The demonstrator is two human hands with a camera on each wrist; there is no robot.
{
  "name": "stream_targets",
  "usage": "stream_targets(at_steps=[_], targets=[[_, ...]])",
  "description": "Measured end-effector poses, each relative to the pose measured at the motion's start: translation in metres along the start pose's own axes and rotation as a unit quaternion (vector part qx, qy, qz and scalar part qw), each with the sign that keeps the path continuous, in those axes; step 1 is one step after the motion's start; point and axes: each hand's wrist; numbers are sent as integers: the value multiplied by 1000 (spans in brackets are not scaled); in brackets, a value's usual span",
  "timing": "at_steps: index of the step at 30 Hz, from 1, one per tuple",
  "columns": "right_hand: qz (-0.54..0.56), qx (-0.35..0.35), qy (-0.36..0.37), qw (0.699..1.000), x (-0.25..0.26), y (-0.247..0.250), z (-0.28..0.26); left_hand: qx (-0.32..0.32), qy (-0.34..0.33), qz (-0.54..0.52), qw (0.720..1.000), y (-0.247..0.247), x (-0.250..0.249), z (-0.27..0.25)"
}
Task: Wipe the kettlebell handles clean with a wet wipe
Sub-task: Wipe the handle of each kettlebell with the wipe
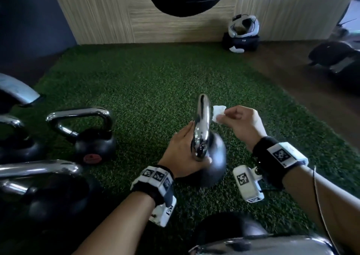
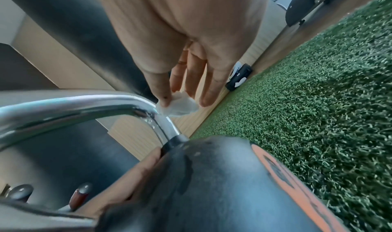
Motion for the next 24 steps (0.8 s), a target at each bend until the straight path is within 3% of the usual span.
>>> stream_targets(at_steps=[3, 6, 8, 16, 20, 22, 24], targets=[[-12, 7, 22, 1000, -1, -10, 1, -8, -36, -52, 998, 13, -5, -4], [-188, 15, 44, 981, -10, -19, -1, -9, -23, -54, 998, 17, -12, -8], [-238, 18, 42, 970, -12, -21, 3, 0, -18, -64, 998, 19, -13, -8], [-169, -46, 120, 977, 18, -20, 18, -12, -20, -47, 999, 15, -7, -4], [-184, -17, 119, 976, 11, -17, 20, -1, -9, -48, 999, 16, -9, -4], [-188, -17, 182, 965, 15, -15, 20, 9, 9, -49, 999, 16, -8, -4], [-206, -48, 290, 933, 21, -12, 18, 14, 35, -47, 998, 16, -7, -6]])
Point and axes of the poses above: each hand's wrist, its own z-axis towards the middle knuckle, its own y-axis out of the back of the hand, x = y × z, and after that the axes turned 3 degrees about -z, right-handed
